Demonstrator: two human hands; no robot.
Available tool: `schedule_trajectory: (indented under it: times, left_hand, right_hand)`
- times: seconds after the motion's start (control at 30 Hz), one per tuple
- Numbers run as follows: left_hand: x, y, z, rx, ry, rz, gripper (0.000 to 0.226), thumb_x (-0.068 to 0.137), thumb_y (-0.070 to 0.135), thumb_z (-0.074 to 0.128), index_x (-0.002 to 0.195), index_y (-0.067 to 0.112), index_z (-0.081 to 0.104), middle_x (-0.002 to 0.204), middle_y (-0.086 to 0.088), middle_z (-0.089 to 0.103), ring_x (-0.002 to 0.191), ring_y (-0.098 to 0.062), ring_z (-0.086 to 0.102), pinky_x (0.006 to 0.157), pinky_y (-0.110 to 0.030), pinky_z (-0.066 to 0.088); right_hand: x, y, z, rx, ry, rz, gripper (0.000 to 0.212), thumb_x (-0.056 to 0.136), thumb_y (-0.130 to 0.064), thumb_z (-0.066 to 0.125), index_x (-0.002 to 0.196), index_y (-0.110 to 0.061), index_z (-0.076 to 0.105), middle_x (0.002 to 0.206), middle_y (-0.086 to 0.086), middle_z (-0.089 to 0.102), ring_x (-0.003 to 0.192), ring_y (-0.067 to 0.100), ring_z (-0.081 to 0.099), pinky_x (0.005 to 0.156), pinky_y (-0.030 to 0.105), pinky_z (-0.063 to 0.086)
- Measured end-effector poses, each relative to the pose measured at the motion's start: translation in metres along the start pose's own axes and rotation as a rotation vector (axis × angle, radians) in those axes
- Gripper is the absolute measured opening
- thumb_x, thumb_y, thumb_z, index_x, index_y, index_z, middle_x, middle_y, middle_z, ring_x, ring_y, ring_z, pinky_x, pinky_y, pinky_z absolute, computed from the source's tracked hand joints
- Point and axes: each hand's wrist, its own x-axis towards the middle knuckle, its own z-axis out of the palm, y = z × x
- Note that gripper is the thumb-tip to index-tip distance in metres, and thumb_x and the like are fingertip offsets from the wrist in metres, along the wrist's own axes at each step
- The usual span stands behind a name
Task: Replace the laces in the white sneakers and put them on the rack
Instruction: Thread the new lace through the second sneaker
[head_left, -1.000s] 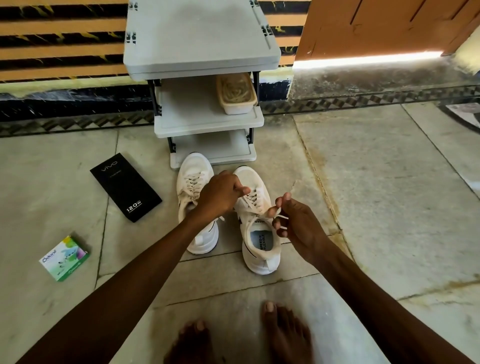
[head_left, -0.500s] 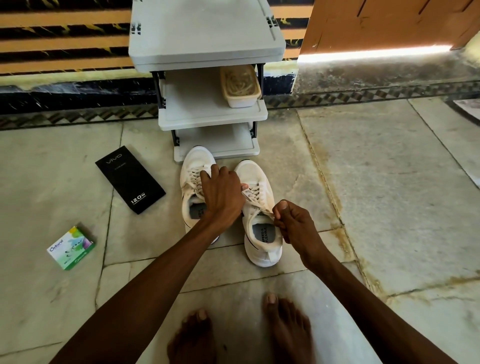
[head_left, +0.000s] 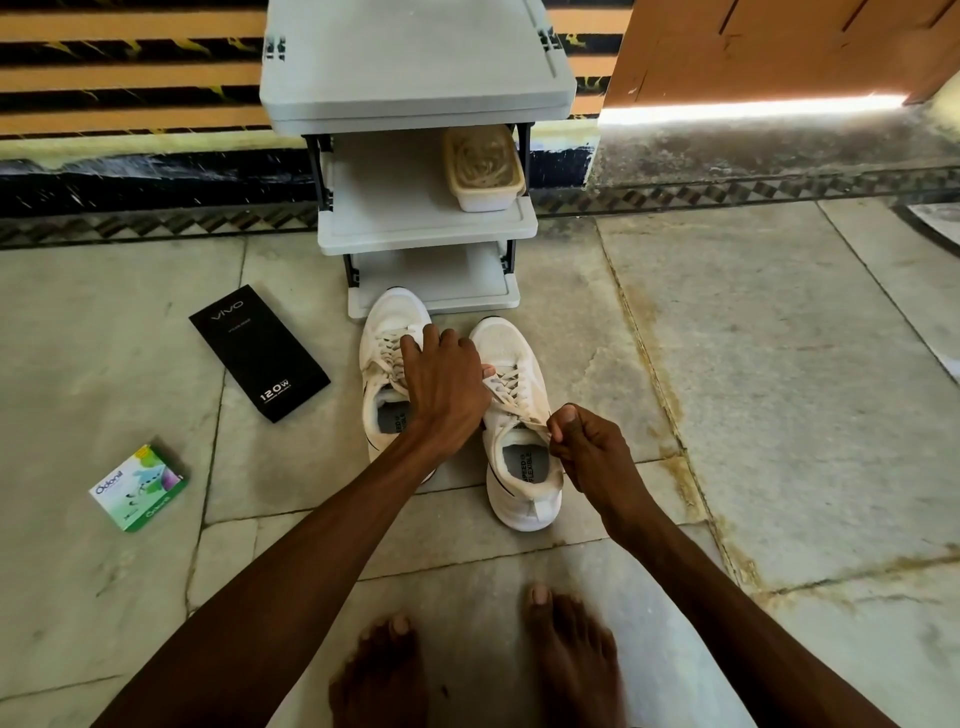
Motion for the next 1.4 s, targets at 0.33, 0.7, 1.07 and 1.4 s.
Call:
schedule_trajectory:
  times: [0.33,0.7,1.07,1.4]
  left_hand:
    - [-0.003,0.003,-0.001,0.036,-0.009,0.020,0.034,0.095,0.044,0.053,0.109,0.015,0.062,0.119,-0.004,0.061,0.116,-0.026,0.044,0.097,-0.044,0.029]
    - [0.001,-0.020,-0.010,-0.243,-0.135,0.064,0.040,0.098,0.050,0.046,0.104,0.016,0.067,0.116,-0.006,0.063,0.117,-0.029,0.046,0.098,-0.044,0.031]
    - [-0.028,-0.058,-0.014,-0.308,0.023,0.019,0.017,0.097,0.033,0.050,0.101,0.021,0.062,0.110,0.001,0.064,0.109,-0.022,0.051,0.091,-0.038,0.043]
    - [-0.072,-0.076,-0.010,-0.122,0.037,0.041,0.037,0.094,0.054,0.047,0.110,0.022,0.056,0.114,0.002,0.059,0.107,-0.019,0.052,0.087,-0.035,0.036]
  right_hand:
    - [-0.001,0.008,0.001,-0.021,0.022,0.045,0.043,0.105,-0.035,0.034,0.074,-0.010,0.050,0.056,-0.013,0.047,0.048,-0.002,0.042,0.049,0.011,0.034]
    - [-0.026,0.019,0.001,-0.777,-0.094,-0.270,0.042,0.077,-0.070,0.059,0.096,-0.033,0.066,0.093,-0.017,0.065,0.080,0.004,0.058,0.065,0.021,0.045]
    - [0.014,0.005,0.025,-1.013,-0.186,-0.479,0.046,0.088,-0.061,0.047,0.105,-0.027,0.071,0.090,-0.006,0.070,0.074,0.015,0.052,0.059,0.028,0.034]
    - [0.009,-0.002,0.042,-1.131,-0.186,-0.341,0.056,0.086,-0.042,0.068,0.136,-0.028,0.046,0.137,-0.006,0.051,0.103,0.022,0.061,0.066,0.029,0.042]
